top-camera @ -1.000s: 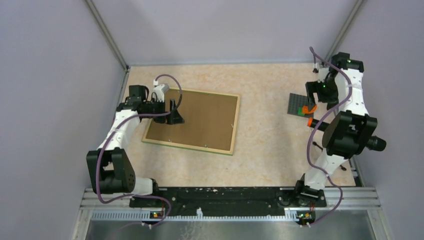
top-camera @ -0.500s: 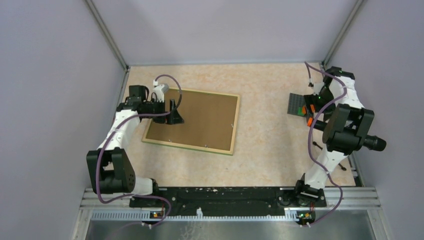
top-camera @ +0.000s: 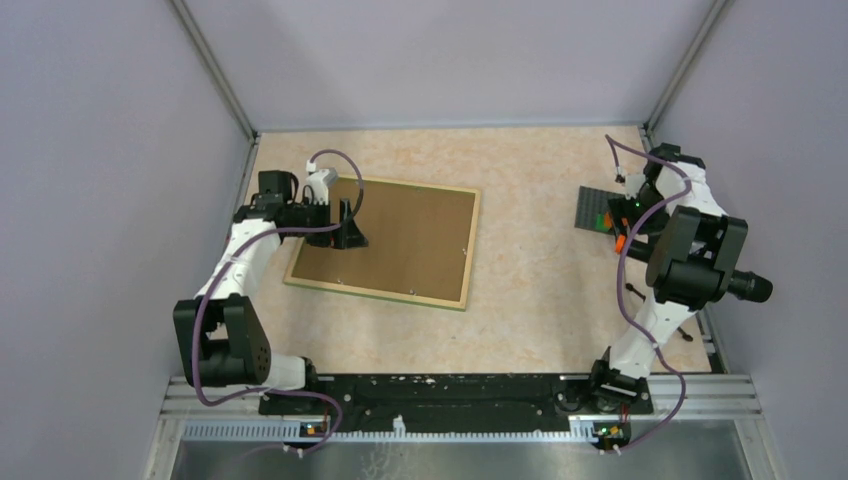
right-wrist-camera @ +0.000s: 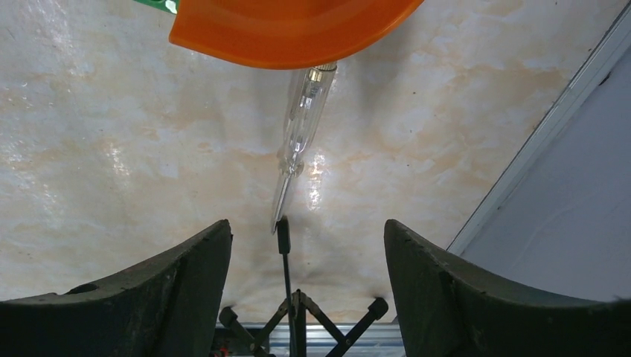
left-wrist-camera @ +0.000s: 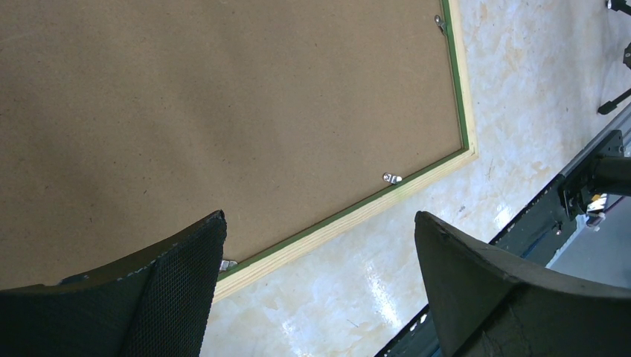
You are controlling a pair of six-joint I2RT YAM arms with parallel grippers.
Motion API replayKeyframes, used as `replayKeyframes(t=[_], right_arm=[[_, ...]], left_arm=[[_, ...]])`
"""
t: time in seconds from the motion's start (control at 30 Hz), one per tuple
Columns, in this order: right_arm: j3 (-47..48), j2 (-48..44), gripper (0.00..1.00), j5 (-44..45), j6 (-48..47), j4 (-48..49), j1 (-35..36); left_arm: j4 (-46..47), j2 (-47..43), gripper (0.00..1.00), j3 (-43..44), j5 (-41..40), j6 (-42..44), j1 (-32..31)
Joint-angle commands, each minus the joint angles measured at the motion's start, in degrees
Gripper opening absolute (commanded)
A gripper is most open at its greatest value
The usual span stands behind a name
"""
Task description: Take the photo out of the frame
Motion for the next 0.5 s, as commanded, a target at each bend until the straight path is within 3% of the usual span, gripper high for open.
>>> replayKeyframes(t=[0.0,0.13,0.47], right_arm=[[0.03,0.60,0.71,-2.55,-1.08,3.07,-0.89],[-0.19,1.18,0.61,-3.89,0.11,4.04,-0.89],[-1.67,2.84,0.55,-3.82,2.22,7.20,-0.87]], left_arm=[[0.71,0.50,0.99,0.56,0.51,-0.43,-0.23],[0.69,0.80,0.99,0.91,0.36,-0.33,-0.21],[0.87,1.38,0.99,1.06,0.21,-0.50,-0.23]])
